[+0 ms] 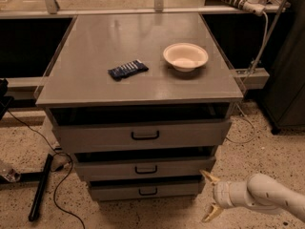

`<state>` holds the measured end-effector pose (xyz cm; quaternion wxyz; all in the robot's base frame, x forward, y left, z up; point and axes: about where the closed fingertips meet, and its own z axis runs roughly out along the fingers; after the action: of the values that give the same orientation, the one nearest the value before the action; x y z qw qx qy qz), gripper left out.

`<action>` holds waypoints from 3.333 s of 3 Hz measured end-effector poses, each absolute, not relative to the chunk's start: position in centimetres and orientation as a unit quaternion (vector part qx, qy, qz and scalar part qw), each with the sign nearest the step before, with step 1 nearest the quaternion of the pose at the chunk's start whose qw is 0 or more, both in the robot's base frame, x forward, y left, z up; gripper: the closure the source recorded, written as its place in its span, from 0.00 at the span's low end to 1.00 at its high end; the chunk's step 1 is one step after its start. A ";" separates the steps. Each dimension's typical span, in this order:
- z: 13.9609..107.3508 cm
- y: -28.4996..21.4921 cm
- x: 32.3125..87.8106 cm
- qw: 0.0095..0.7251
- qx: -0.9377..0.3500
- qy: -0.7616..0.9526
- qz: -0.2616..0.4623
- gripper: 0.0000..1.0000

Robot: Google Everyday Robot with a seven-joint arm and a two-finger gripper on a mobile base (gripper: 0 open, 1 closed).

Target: Open bottom drawer

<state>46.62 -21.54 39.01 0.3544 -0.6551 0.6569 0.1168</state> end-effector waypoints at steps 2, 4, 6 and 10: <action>30.5 -20.5 49.6 0.337 -0.682 0.640 0.108 0.00; 23.8 -18.4 51.7 0.326 -0.696 0.629 0.117 0.00; 19.5 -16.7 52.8 0.312 -0.695 0.633 0.136 0.00; 16.3 -16.2 56.0 0.316 -0.681 0.647 0.133 0.00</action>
Offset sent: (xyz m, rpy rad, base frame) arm 0.0511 0.0114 -0.1335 -0.0849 -0.0070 0.0775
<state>56.04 -16.22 16.31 0.3162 -0.6807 0.6474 0.1329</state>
